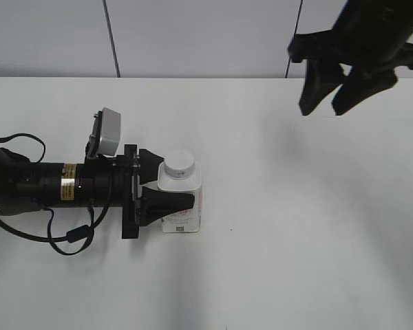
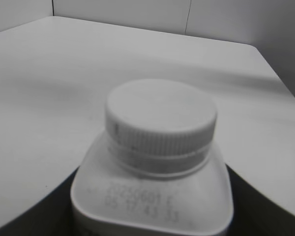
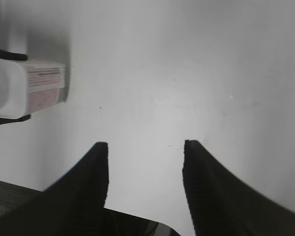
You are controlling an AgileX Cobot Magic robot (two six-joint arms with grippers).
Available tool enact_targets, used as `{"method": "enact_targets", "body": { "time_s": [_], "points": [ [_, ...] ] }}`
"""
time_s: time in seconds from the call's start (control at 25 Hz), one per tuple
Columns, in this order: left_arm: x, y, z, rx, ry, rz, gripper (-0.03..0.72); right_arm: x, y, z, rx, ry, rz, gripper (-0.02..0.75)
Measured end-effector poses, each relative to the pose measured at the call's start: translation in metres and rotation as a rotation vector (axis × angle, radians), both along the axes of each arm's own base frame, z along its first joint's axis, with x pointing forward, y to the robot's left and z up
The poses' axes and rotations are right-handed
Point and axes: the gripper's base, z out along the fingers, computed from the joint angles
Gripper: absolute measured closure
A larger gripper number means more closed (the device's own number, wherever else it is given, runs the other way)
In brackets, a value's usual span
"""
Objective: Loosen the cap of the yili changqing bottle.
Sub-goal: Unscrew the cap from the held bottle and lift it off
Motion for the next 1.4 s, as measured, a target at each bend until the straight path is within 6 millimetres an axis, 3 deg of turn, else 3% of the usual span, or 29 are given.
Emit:
{"method": "enact_targets", "body": {
  "time_s": [0.32, 0.6, 1.0, 1.2, 1.4],
  "points": [
    [0.0, 0.0, 0.0, 0.0, 0.0, -0.001, 0.252, 0.001, 0.081, -0.009, 0.013, -0.016, 0.189, 0.344],
    [0.0, 0.0, 0.0, 0.001, -0.001, -0.002, 0.252, -0.005, 0.127, -0.03, 0.001, 0.007, 0.288, 0.346],
    [0.0, 0.0, 0.0, 0.002, -0.001, -0.003, 0.252, -0.007, 0.162, -0.052, -0.01, 0.024, 0.358, 0.346],
    [0.0, 0.0, 0.0, 0.002, -0.001, -0.003, 0.252, -0.004, 0.166, -0.056, -0.016, 0.019, 0.365, 0.338],
    [0.0, 0.0, 0.0, 0.002, -0.001, -0.003, 0.252, -0.001, 0.169, -0.069, -0.035, 0.039, 0.368, 0.265]
  ]
}}
